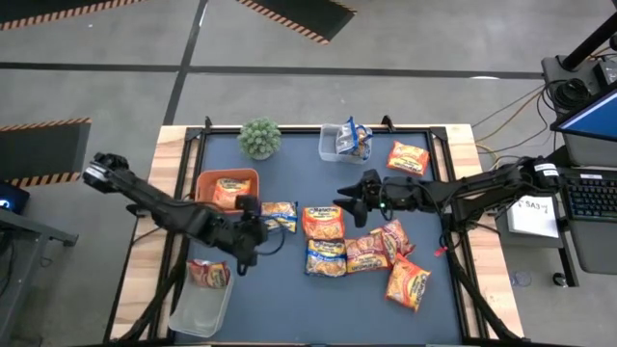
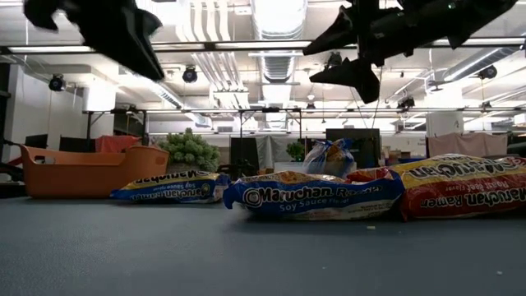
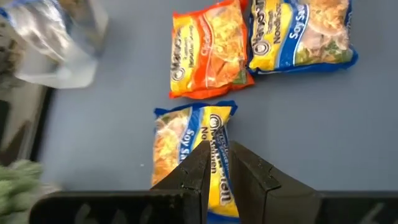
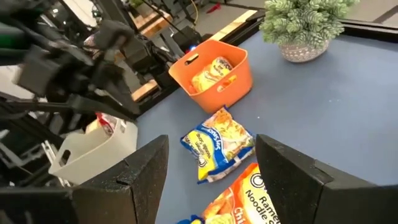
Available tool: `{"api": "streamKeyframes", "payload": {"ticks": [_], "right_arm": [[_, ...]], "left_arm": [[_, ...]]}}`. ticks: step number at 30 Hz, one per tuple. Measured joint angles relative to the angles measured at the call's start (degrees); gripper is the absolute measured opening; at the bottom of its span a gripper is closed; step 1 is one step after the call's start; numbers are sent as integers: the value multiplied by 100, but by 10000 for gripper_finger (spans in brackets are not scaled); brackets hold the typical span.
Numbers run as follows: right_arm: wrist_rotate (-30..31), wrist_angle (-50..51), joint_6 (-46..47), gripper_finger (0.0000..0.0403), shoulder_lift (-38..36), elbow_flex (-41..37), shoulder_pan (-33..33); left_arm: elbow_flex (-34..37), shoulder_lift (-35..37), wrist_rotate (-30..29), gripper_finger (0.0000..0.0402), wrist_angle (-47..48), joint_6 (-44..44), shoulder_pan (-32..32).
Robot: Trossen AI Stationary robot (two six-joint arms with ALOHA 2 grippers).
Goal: Sort Maruchan noodles
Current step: Put the blue noodle pack into the transparent bin
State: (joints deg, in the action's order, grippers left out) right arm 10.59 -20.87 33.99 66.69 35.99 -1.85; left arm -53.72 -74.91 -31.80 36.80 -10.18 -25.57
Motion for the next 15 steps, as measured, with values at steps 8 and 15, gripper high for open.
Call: {"api": "streamKeyframes", "payload": {"ticks": [8, 15], "right_arm": [[-36, 409, -14, 228, 728, 632, 6], [-535, 481, -11, 228, 1817, 1279, 200]], "left_arm": [[959, 4, 287, 39, -1156, 17, 370], [1413, 4, 292, 39, -1332, -452, 370]]}}
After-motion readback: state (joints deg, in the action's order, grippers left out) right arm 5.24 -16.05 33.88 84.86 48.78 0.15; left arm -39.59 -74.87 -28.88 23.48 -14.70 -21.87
